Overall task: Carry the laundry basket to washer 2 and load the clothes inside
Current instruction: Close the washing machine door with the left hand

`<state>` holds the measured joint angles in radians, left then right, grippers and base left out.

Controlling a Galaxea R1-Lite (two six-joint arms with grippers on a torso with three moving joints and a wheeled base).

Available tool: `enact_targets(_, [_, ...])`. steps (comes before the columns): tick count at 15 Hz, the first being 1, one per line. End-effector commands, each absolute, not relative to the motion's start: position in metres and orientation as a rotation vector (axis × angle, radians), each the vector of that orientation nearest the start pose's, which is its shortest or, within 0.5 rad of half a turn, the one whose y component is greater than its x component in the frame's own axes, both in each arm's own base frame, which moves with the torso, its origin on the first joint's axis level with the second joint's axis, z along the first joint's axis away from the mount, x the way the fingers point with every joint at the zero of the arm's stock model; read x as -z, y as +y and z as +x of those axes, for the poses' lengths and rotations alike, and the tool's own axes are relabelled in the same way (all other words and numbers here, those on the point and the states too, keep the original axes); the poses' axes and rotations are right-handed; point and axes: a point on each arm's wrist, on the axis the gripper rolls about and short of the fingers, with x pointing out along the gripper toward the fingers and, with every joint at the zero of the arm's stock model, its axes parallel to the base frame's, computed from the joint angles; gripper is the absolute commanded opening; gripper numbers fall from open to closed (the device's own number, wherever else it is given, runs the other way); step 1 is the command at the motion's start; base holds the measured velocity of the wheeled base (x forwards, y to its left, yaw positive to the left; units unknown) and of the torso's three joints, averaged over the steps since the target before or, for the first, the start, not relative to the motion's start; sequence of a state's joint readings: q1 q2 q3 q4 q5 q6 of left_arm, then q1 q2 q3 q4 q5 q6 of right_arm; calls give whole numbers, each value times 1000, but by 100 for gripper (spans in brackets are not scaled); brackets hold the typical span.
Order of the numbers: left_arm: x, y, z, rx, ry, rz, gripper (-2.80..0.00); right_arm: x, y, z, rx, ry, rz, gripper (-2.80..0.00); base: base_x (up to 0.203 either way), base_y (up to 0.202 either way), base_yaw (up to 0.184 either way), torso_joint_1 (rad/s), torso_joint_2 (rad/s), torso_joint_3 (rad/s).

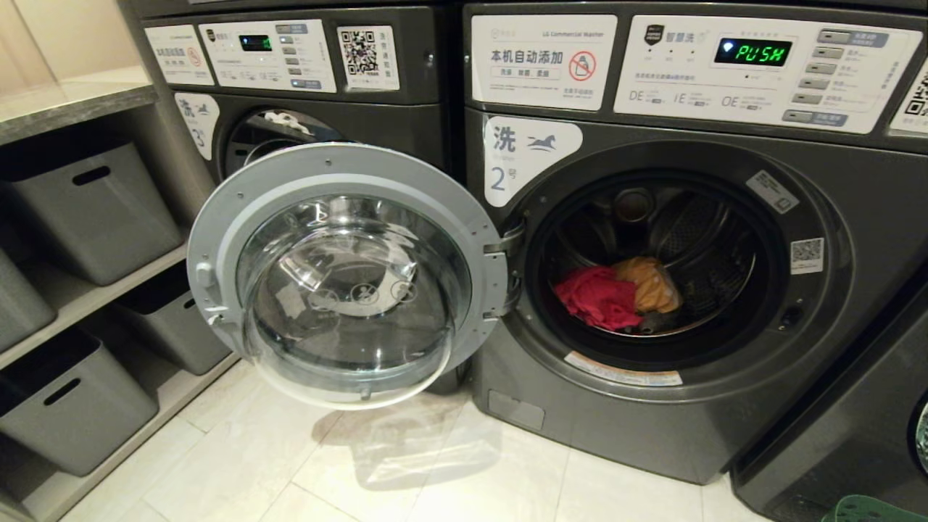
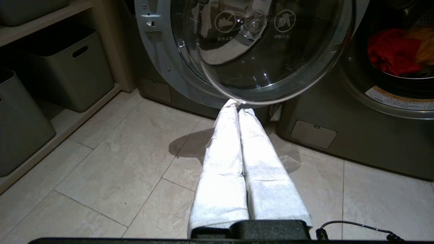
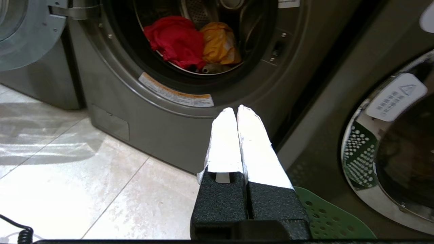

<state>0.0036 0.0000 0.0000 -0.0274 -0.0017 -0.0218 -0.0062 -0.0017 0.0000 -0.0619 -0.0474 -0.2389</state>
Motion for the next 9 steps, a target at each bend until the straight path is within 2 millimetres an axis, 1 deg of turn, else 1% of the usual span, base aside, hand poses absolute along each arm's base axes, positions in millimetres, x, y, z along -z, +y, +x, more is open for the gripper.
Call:
enact_targets(1, [-75,0,-22,-1,-18,-23,-280,-82,-1,-23,61,-56,-239,-280,0,7,-82,0,7,6])
enact_targets(7, [-75,0,-22,-3,-17,-22,-280,-82,-1,-23,61,-56,-241,-280,2,9,-165,3,3,2])
enact_targets(8, [-75,0,-22,-1,-18,-23,-280,-82,-1,-23,61,-56,-241,-280,-5,2,-95,2,1,7])
enact_targets(9, [-75,0,-22,-1,-18,-23,-280,-82,-1,-23,61,-56,-241,-280,0,0,0,0,0,0])
